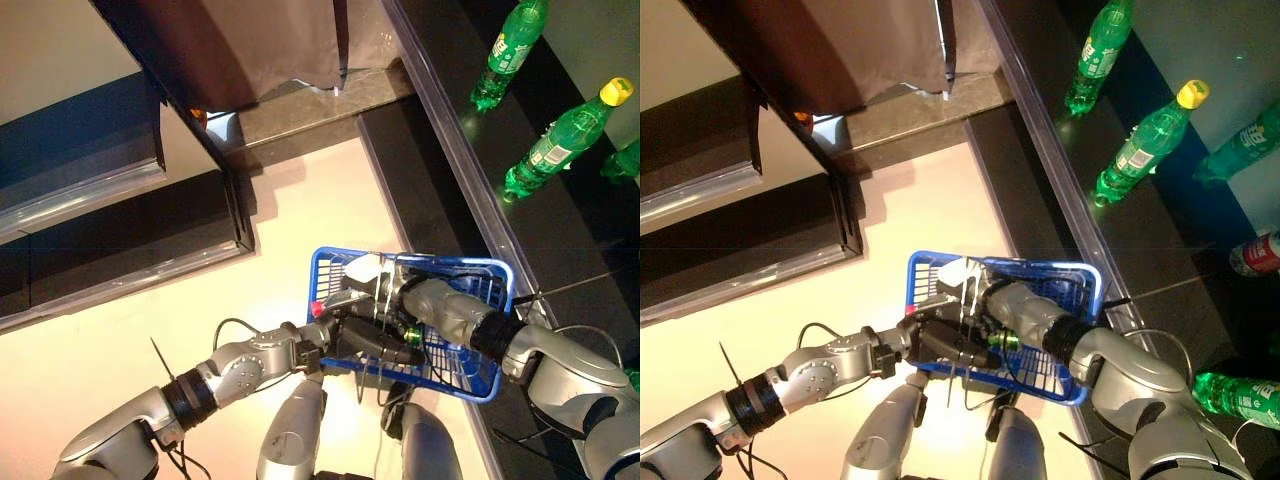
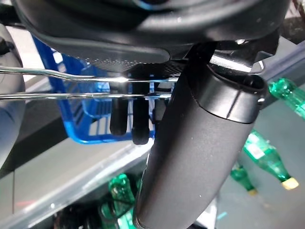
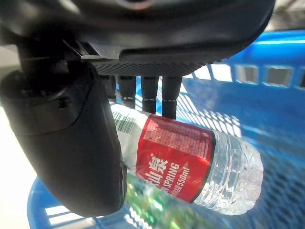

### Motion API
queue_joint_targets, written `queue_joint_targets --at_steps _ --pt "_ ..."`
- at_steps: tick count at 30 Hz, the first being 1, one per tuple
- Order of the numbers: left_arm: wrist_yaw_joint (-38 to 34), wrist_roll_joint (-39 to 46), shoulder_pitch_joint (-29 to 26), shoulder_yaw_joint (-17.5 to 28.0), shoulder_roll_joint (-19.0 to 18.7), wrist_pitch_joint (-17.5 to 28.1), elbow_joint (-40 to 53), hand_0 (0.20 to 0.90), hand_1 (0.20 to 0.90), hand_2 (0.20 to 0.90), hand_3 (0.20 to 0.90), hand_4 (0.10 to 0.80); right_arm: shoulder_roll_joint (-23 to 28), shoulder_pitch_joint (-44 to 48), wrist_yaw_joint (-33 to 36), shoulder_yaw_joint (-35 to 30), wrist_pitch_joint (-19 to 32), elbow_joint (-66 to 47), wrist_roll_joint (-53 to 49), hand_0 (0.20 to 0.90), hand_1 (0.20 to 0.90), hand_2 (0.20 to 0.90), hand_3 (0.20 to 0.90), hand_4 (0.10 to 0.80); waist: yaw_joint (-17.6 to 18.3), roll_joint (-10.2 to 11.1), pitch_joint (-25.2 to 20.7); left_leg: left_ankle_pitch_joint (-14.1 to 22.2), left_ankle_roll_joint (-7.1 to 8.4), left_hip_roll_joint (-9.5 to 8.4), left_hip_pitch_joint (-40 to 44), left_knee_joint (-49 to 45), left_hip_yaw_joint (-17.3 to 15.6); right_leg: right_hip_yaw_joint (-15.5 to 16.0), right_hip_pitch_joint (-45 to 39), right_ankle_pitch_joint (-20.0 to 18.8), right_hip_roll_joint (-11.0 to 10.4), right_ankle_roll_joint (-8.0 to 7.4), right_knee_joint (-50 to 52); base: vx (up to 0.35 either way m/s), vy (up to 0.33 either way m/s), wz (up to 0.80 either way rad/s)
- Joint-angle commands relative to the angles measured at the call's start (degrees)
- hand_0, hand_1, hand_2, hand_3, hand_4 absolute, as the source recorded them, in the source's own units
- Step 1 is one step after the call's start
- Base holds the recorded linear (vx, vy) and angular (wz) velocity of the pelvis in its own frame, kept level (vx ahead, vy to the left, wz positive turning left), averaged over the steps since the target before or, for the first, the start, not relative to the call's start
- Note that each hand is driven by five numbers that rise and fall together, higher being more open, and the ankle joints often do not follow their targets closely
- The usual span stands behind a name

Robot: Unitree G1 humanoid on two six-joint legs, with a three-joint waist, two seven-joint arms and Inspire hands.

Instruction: Pick up the drink and place into the basket.

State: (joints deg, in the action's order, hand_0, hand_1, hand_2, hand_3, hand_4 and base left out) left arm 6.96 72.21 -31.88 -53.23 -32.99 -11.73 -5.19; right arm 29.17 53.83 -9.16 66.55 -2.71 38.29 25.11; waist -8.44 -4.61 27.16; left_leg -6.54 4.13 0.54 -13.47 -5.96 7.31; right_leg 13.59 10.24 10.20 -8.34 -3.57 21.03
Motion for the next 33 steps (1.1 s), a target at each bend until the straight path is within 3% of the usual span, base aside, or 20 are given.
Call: queue_joint_targets --at_steps 1,9,14,15,16,17,28,33 --pt "5.77 2.32 -10.73 2.48 11.30 11.02 10.80 0.300 0.300 0.300 0.200 0.100 -8.99 9.34 -1.87 2.10 -1.31 -0.19 1.71 0.300 0.300 0.300 0.200 0.100 0.92 2.87 -1.70 3.65 -3.03 -4.54 -0.69 -3.13 -2.27 -4.93 -2.66 -14.50 -0.97 -0.74 -16.78 -0.041 0.030 0.01" --pt "6.22 1.17 -13.42 3.96 14.15 12.23 6.32 0.300 0.300 0.300 0.200 0.100 -11.16 8.00 -5.43 2.21 -6.47 15.22 3.71 0.300 0.300 0.300 0.200 0.100 1.19 2.59 -0.31 3.42 -3.30 -4.19 -1.37 -2.18 -3.41 -4.36 -0.16 -14.37 -1.06 -0.10 -15.56 -0.021 0.016 0.00" --pt "6.01 0.13 -13.16 5.28 15.56 12.36 4.86 0.300 0.300 0.300 0.200 0.100 -12.44 6.11 -3.61 1.49 -5.51 19.35 4.83 0.300 0.300 0.300 0.200 0.100 1.47 2.55 -0.20 3.24 -3.40 -4.13 -0.78 -1.24 -3.67 -4.18 0.12 -14.16 -0.76 0.22 -15.39 0.000 0.000 0.00" --pt "6.28 0.09 -13.16 5.53 15.89 12.49 4.27 0.300 0.300 0.300 0.200 0.100 -12.65 6.06 -3.08 1.21 -5.28 19.89 4.68 0.552 0.552 0.552 0.494 0.394 1.56 2.54 -0.21 3.15 -3.40 -4.10 -0.62 -1.02 -3.76 -4.09 0.12 -14.16 -0.67 0.32 -15.41 0.000 0.000 0.00" --pt "6.17 -0.04 -13.16 5.64 16.16 12.53 4.17 0.300 0.300 0.300 0.200 0.100 -12.76 6.07 -2.66 1.03 -5.17 20.16 4.86 0.858 0.858 0.858 0.851 0.751 1.60 2.54 -0.22 3.08 -3.39 -4.08 -0.51 -0.82 -3.78 -4.05 0.09 -14.16 -0.62 0.37 -15.47 0.000 0.000 0.00" --pt "6.03 -0.21 -13.11 5.76 16.37 12.49 4.20 0.300 0.300 0.300 0.200 0.100 -12.83 6.05 -2.44 0.89 -5.16 20.25 5.01 0.900 0.900 0.900 0.900 0.800 1.63 2.54 -0.23 3.04 -3.39 -4.08 -0.44 -0.72 -3.79 -4.03 0.06 -14.15 -0.60 0.40 -15.50 0.000 0.000 0.00" --pt "5.45 -0.33 -11.25 7.77 17.68 12.19 4.23 0.300 0.300 0.300 0.200 0.100 -13.16 4.17 4.18 -2.35 -3.00 20.51 1.39 0.900 0.900 0.900 0.900 0.800 1.87 2.57 -1.79 2.77 -3.47 -3.71 2.03 1.56 -3.87 -3.02 -1.63 -13.74 -0.10 0.77 -16.41 0.000 0.000 0.00" --pt "-2.00 0.03 -8.16 11.23 14.58 12.95 8.51 0.300 0.300 0.300 0.200 0.100 -8.85 3.36 11.13 -6.45 0.86 11.39 -7.88 0.900 0.900 0.900 0.900 0.800 2.04 3.19 -3.33 2.75 -3.23 -3.42 4.18 3.15 -3.84 -2.68 -3.71 -13.62 0.23 0.53 -17.80 0.028 -0.009 -0.01"
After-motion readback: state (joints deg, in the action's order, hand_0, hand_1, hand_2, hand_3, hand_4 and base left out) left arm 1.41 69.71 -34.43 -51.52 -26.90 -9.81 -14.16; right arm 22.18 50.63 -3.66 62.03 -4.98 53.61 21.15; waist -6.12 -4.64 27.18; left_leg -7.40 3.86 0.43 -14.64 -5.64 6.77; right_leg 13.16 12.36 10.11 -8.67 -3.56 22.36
